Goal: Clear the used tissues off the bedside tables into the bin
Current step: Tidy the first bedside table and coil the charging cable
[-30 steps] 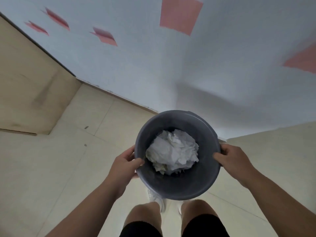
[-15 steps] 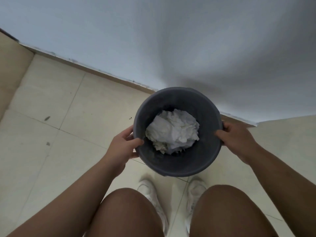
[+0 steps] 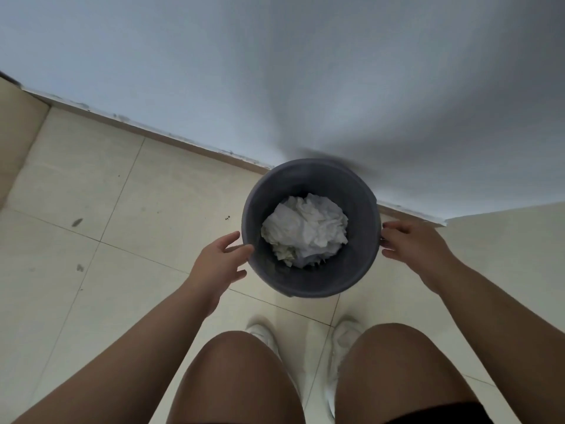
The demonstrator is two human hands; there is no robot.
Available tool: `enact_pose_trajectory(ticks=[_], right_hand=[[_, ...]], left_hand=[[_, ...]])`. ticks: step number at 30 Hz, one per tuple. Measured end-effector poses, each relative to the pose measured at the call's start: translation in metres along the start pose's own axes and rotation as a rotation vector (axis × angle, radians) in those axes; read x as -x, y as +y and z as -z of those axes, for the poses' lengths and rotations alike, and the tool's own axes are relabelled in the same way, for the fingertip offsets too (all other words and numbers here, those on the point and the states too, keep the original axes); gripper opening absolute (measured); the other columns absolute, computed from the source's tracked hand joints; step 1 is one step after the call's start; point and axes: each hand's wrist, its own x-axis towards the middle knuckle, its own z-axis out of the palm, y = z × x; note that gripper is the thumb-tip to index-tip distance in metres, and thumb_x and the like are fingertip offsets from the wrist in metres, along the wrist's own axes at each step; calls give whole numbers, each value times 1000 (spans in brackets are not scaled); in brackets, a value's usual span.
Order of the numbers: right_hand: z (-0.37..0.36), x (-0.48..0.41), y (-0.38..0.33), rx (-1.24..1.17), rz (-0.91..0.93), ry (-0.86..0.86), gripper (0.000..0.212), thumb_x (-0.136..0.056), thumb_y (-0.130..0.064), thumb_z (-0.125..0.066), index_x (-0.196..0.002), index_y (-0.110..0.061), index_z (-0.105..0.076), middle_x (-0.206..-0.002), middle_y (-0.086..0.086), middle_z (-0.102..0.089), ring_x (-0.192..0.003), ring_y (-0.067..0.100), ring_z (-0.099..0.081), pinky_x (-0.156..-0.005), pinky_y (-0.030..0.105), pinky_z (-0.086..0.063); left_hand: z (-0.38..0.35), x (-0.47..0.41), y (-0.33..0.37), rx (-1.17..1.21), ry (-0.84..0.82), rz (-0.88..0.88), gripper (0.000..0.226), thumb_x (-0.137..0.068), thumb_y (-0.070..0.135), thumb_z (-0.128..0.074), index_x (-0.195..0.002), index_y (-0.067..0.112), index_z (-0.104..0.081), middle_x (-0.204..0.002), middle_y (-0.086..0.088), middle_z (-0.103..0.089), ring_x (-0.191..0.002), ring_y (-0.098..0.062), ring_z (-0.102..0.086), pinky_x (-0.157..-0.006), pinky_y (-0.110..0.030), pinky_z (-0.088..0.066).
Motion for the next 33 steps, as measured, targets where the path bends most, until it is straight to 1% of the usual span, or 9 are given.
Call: enact_pose_trajectory(ticks=[3, 7, 10, 14, 17, 20, 23, 26, 33], right_hand=[[17, 45, -22, -2, -39, 27, 24, -96, -16, -68, -119, -14, -73, -105, 7, -78, -93, 21, -78, -88, 38, -64], [44, 137, -70, 88, 24, -33, 15, -99, -24, -66, -112, -27, -73, -93, -5, -82, -81, 11, -79, -75, 32, -64], [73, 221, -124, 127, 71, -50, 13, -98, -23, -65, -105, -29, -74, -89, -12, -81, -80, 9, -79, -72, 31, -63], [109, 334, -189, 149, 89, -86, 15, -100, -22, -63, -105, -21, -77, -93, -3, -82, -80, 17, -79, -70, 34, -65], [125, 398, -217, 204, 91, -126, 16, -102, -22, -61, -101, -18, -77, -90, 2, -82, -80, 23, -79, -70, 37, -65], [127, 433, -225, 329, 95, -185, 16, -102, -20, -61, -98, -17, -77, -88, 4, -81, -80, 27, -78, -66, 36, -63], [124, 445, -221, 459, 91, -264, 15, -99, -12, -61, -99, -15, -76, -91, 8, -80, -83, 32, -77, -62, 34, -61], [119, 447, -215, 563, 76, -326, 17, -98, -8, -59, -101, -12, -75, -92, 11, -79, -77, 28, -74, -61, 33, -60], [80, 450, -211, 731, 94, -422, 16, -97, -1, -58, -96, -2, -74, -86, 22, -76, -60, 28, -63, -49, 31, -49]], left_hand=[[4, 52, 17, -9, 70, -48, 39, -99, 25, -73, -138, 22, -67, -119, 2, -75, -112, -17, -72, -86, -34, -61], [23, 149, 46, -32, 149, -130, 16, -103, 24, -67, -115, 28, -76, -106, 4, -80, -101, -15, -77, -80, -32, -63], [48, 238, 73, 14, 202, -176, 16, -105, 23, -63, -107, 29, -78, -97, 5, -83, -89, -15, -79, -74, -33, -62], [83, 362, 105, 14, 220, -226, 20, -104, 32, -60, -101, 34, -80, -93, 4, -82, -80, -12, -78, -64, -25, -60], [108, 434, 112, -69, 155, -176, 21, -106, 32, -59, -102, 33, -80, -93, 7, -82, -82, -16, -77, -66, -29, -60], [129, 485, 102, -107, 144, -90, 18, -106, 33, -61, -103, 30, -79, -90, 12, -82, -86, -19, -76, -71, -34, -59], [139, 525, 81, -63, 200, -46, 14, -105, 34, -65, -104, 28, -78, -92, 5, -82, -86, -18, -74, -70, -33, -56], [137, 562, 52, 31, 276, -15, 15, -106, 31, -63, -109, 26, -77, -99, 1, -81, -86, -18, -73, -69, -30, -55], [116, 626, -42, 337, 499, 122, 18, -106, 30, -62, -103, 31, -80, -91, 10, -82, -80, -13, -75, -65, -29, -56]])
